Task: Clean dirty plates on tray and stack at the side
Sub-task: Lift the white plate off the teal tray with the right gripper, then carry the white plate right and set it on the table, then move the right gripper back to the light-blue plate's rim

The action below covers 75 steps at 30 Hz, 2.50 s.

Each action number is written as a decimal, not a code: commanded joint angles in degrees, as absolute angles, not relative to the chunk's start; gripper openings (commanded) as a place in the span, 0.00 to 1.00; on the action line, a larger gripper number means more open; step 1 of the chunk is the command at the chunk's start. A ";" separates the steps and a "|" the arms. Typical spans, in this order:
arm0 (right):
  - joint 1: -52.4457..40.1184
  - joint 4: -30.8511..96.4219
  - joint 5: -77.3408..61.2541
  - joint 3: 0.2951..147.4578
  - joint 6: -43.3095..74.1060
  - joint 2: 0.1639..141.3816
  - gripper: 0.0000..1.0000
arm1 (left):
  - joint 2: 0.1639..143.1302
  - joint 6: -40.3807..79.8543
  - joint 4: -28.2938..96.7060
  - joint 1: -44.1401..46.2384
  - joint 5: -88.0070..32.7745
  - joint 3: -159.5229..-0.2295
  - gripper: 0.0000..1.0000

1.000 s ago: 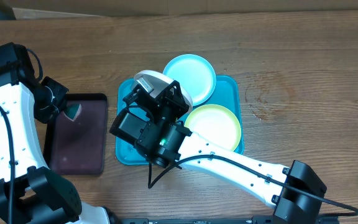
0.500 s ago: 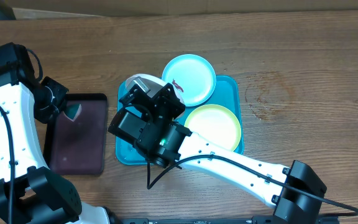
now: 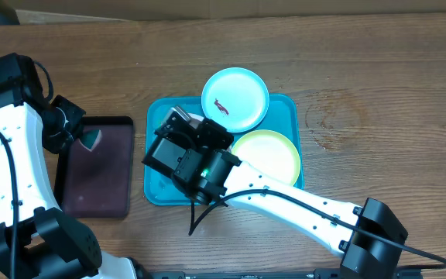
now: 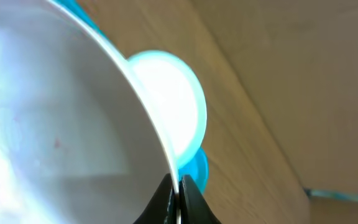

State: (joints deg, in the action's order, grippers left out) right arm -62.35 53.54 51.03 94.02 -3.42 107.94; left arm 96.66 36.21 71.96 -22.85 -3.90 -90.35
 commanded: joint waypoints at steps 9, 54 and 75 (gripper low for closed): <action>-55.18 47.03 30.44 95.29 16.01 106.17 0.04 | 97.12 34.24 71.29 -22.48 -4.03 -90.11 0.04; 10.17 46.41 -14.85 76.23 19.62 105.75 0.64 | 97.12 34.24 70.63 -22.48 -4.05 -90.11 0.04; -21.37 22.15 -2.37 76.23 15.00 109.95 0.60 | 97.12 34.22 70.43 -22.48 -4.03 -90.11 0.04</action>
